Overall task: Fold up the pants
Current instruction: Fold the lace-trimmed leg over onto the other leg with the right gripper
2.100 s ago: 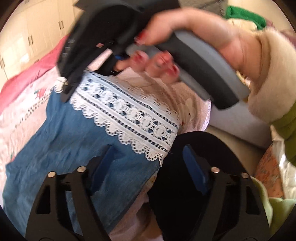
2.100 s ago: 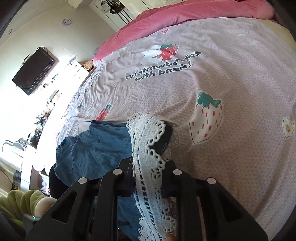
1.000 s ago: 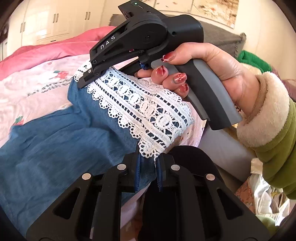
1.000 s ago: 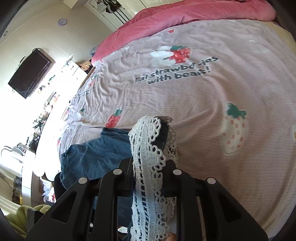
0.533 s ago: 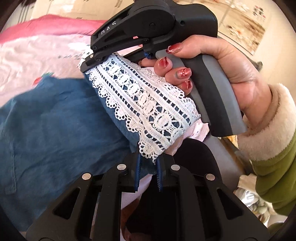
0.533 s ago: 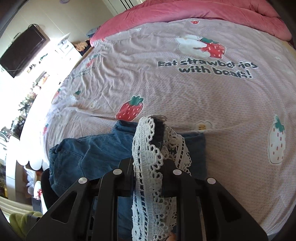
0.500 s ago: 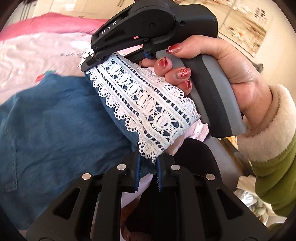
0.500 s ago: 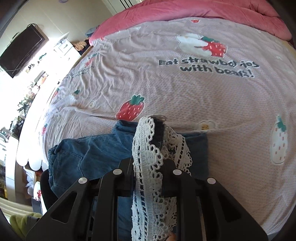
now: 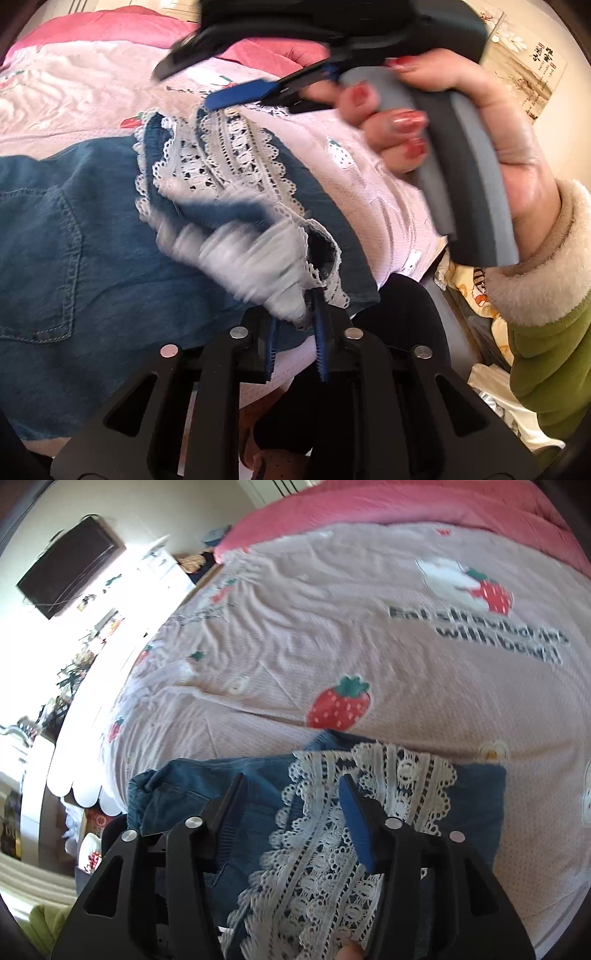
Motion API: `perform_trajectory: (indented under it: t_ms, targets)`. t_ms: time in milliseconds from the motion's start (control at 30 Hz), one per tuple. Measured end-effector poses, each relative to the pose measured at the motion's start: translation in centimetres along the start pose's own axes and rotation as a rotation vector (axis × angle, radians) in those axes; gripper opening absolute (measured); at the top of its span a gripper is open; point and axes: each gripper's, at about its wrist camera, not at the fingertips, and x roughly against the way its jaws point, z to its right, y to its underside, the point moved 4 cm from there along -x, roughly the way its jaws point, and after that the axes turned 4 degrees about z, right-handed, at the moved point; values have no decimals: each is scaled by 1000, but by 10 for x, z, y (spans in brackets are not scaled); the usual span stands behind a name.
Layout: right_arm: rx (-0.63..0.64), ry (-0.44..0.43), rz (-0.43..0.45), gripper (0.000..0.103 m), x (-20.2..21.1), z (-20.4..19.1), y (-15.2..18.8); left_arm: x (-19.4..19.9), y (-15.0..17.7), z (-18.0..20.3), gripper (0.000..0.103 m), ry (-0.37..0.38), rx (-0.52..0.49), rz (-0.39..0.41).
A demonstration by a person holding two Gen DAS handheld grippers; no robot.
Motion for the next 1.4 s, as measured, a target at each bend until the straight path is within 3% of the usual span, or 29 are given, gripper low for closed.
perform_trajectory:
  t_ms: [133, 267, 400, 567, 667, 733, 767, 900, 1100, 1267, 1400]
  targets:
    - [19, 49, 18, 58, 14, 13, -1, 3, 2, -3, 18, 5, 25, -14]
    - [74, 137, 10, 59, 16, 30, -4, 22, 3, -16, 38, 3, 36, 3]
    - [163, 226, 11, 59, 8, 36, -5, 46, 7, -29, 45, -42, 27, 43]
    - [248, 229, -6, 59, -11, 30, -2, 68, -10, -26, 55, -90, -14, 110]
    - [273, 229, -20, 59, -25, 30, 0, 56, -24, -22, 55, -73, -19, 91]
    - [280, 228, -26, 52, -32, 32, 3, 42, -28, -16, 55, -60, -38, 64]
    - [278, 218, -27, 35, -34, 33, 4, 31, -29, -13, 53, -62, -55, 43]
    - [237, 172, -12, 16, -33, 43, 9, 1, -24, -17, 31, -83, -33, -41]
    - [175, 80, 62, 15, -12, 48, 8, -11, -16, -19, 4, -120, -48, -56]
    - [148, -90, 151, 14, 12, 25, 3, 12, -18, -11, 4, -120, -81, -5]
    - [232, 3, 113, 14, -8, 8, 5, 25, -15, -14, 4, -147, -89, 3]
